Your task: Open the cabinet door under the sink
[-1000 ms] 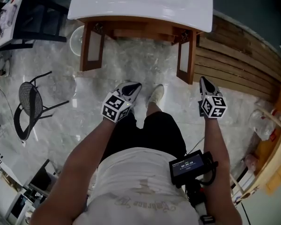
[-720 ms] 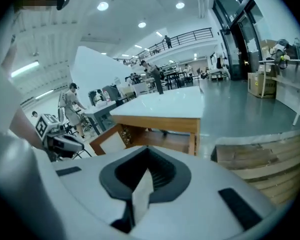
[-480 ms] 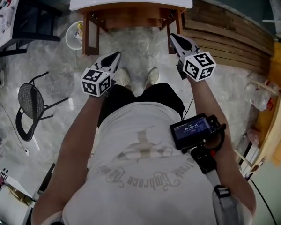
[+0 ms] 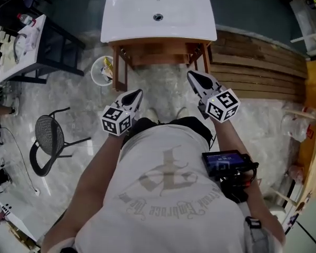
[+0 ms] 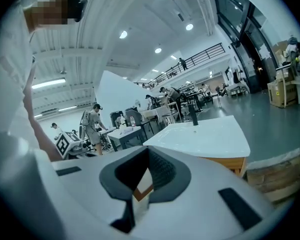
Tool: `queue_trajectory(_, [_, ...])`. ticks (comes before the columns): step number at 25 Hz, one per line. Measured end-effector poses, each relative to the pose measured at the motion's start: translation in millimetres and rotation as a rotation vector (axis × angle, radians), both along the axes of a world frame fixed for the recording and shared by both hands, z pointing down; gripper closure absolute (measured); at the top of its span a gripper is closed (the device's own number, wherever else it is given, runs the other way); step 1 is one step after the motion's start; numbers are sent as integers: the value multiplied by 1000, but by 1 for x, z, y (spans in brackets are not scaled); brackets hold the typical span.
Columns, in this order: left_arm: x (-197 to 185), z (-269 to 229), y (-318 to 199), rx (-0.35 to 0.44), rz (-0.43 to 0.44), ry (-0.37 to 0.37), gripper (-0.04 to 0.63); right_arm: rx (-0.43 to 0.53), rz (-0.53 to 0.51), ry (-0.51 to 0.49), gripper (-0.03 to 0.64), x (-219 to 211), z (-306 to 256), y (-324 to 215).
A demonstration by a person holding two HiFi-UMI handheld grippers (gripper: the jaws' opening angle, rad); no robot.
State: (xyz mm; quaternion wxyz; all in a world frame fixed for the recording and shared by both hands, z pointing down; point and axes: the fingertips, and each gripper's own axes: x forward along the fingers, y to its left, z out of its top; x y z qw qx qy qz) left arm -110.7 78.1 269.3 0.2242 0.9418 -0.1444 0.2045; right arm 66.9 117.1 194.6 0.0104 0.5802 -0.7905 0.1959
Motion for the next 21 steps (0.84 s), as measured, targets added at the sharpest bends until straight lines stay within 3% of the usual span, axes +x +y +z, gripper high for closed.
queue_trajectory(9, [9,-24,-12,46,47,47,586,12,44,1,604,-9,-2,7])
queue_trajectory(21, [15,-24,-26,43,81,49,586,9,60,19,604,-7,-6,-5])
